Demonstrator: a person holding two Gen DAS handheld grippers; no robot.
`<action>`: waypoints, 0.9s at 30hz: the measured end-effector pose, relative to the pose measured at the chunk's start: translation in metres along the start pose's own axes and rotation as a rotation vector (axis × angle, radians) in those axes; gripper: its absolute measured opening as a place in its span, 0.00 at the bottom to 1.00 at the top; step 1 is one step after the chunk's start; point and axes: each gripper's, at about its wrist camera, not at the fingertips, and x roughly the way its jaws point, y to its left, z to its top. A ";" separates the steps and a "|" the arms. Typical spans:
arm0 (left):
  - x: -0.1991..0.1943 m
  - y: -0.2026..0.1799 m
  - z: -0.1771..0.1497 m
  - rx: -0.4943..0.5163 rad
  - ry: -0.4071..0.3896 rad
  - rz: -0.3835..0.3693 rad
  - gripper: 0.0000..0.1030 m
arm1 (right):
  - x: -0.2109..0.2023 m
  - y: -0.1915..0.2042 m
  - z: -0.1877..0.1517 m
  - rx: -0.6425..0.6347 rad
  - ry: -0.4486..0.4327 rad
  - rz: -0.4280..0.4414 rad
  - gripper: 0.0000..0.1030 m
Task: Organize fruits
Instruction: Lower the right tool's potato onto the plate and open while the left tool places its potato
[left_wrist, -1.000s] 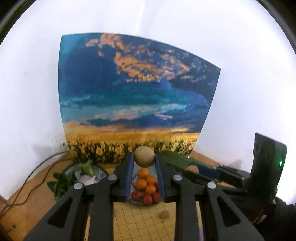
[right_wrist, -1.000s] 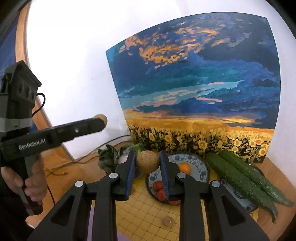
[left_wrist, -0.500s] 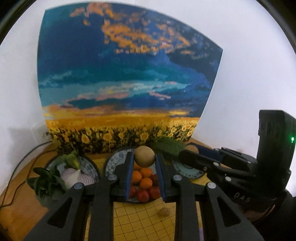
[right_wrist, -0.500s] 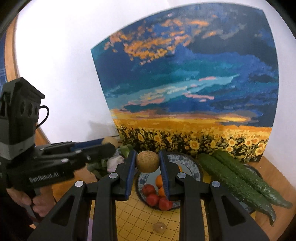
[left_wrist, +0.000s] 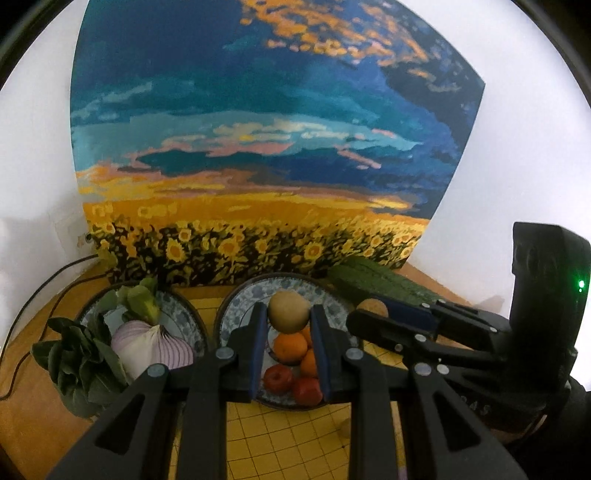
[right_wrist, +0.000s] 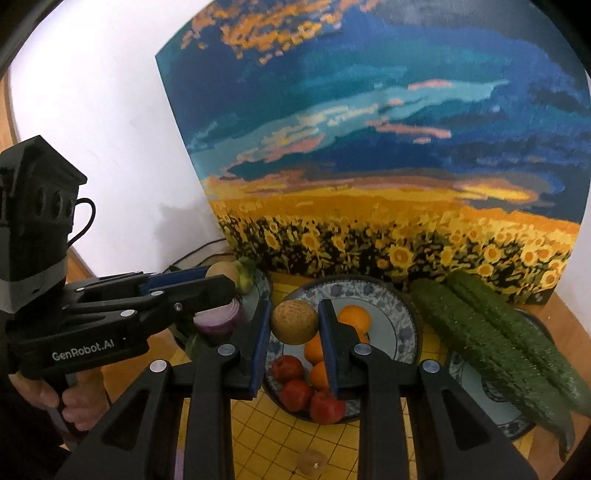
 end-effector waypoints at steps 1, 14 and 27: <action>0.002 0.000 -0.001 -0.001 0.006 0.001 0.24 | 0.003 -0.001 -0.001 0.003 0.006 0.004 0.26; 0.032 0.008 -0.004 -0.038 0.048 -0.006 0.24 | 0.031 -0.022 -0.001 0.022 0.053 0.018 0.26; 0.070 0.016 -0.010 -0.074 0.133 -0.012 0.24 | 0.057 -0.035 0.000 0.027 0.094 0.026 0.26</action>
